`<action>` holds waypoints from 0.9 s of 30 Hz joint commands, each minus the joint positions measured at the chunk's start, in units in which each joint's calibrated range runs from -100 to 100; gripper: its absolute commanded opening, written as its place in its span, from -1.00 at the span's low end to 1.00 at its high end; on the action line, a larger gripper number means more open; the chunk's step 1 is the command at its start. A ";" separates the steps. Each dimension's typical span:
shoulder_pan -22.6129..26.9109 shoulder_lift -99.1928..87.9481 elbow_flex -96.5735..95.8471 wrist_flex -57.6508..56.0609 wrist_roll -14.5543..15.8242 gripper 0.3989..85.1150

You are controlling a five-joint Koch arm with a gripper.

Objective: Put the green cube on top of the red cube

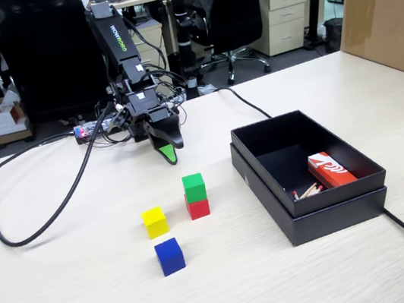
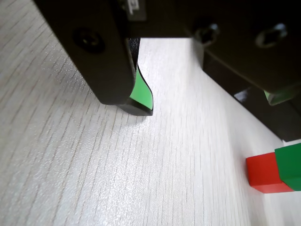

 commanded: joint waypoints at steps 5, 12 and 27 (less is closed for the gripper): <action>-0.29 -1.98 -3.27 -0.61 0.20 0.13; -0.39 -13.68 -10.53 3.53 0.10 0.13; -0.39 -13.68 -10.53 3.53 0.15 0.13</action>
